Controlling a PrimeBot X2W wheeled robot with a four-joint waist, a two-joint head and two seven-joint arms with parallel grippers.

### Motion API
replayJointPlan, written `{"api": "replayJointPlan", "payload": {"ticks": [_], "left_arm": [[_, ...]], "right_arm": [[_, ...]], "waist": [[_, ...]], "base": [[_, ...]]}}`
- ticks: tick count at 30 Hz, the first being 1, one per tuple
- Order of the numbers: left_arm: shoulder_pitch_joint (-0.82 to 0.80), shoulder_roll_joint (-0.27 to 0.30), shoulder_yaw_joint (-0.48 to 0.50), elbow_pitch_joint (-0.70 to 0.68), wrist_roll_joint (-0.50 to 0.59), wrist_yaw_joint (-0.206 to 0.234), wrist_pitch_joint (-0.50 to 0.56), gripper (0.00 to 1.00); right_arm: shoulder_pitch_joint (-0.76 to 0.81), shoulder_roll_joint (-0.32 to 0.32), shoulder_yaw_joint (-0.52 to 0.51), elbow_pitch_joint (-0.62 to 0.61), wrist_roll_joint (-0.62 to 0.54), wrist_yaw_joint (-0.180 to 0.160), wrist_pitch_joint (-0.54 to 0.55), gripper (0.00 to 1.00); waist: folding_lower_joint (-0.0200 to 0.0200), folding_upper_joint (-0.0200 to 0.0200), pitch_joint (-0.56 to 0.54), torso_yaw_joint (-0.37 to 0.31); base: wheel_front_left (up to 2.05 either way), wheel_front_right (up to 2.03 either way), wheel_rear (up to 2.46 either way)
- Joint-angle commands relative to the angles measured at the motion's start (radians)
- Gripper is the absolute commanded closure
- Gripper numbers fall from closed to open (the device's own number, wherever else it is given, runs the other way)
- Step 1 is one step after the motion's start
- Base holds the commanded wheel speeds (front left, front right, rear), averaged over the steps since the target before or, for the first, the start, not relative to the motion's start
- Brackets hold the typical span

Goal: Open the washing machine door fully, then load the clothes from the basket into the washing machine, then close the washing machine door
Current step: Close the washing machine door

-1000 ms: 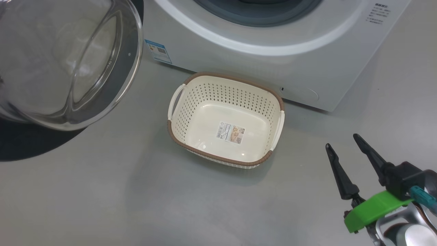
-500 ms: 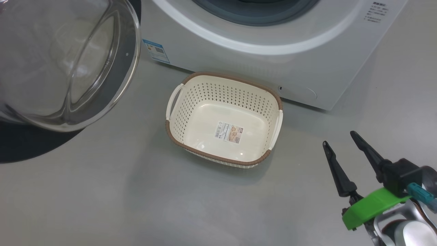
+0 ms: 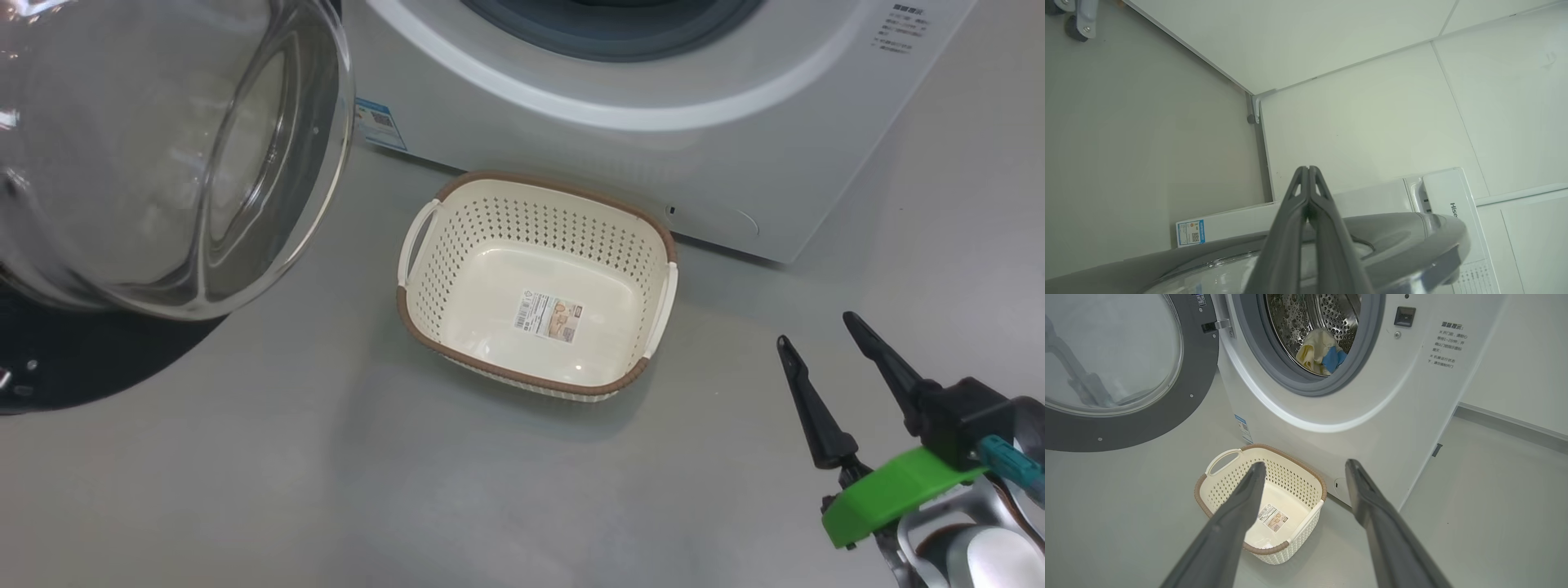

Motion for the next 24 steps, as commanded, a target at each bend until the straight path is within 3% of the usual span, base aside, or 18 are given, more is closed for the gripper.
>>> {"api": "replayJointPlan", "payload": {"ticks": [1, 24], "left_arm": [[-0.019, 0.032, 0.012, -0.074, -0.014, -0.005, 0.033, 1.0], [0.118, -0.074, 0.005, -0.282, -0.068, -0.005, 0.317, 1.0]], "right_arm": [[-0.033, -0.009, 0.021, -0.03, 0.005, -0.003, -0.005, 0.0], [-0.016, 0.005, 0.011, -0.002, 0.002, -0.003, -0.003, 0.0]], "waist": [[0.0, 0.0, -0.002, 0.003], [0.0, 0.0, -0.038, 0.031]], "base": [[0.0, 0.0, 0.0], [0.0, 0.0, 0.0]]}}
